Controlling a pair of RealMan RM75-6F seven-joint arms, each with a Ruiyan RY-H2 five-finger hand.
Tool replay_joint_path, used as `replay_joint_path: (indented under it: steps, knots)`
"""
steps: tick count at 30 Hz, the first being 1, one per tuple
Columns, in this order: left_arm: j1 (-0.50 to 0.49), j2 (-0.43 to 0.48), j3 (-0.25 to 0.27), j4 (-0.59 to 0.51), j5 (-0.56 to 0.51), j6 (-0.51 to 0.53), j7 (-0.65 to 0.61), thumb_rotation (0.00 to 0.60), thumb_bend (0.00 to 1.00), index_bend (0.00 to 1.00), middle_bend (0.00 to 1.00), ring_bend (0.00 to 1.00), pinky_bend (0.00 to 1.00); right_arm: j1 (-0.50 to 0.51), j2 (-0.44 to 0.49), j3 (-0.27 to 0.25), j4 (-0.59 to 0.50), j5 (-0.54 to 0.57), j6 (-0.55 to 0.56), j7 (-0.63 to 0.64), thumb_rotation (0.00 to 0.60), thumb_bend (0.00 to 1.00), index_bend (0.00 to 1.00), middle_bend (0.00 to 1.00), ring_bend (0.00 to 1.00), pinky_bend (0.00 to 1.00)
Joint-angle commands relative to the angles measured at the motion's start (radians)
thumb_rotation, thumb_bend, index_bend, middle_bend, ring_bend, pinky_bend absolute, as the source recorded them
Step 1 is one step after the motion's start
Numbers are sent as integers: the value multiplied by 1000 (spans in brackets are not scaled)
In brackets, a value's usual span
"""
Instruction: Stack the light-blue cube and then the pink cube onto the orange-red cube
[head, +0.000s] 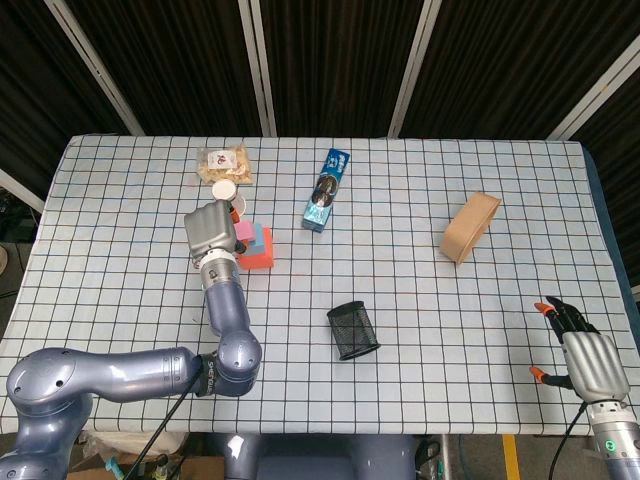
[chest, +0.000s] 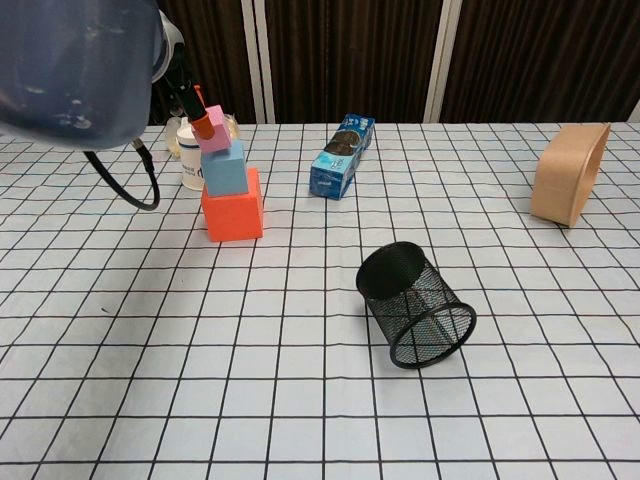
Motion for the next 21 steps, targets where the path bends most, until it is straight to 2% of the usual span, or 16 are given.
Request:
replay_joint_path:
  steps: [1, 21]
  knots:
    - [0, 1, 0, -1, 2, 1, 2, 600, 314, 505, 840, 677, 708, 0, -1, -1, 0, 0, -1, -1, 600, 137, 176, 106, 135, 347]
    - [4, 1, 11, 1, 11, -16, 7, 600, 314, 503, 840, 677, 708, 3, -2, -1, -1, 3, -8, -4, 600, 138, 176, 106, 135, 347]
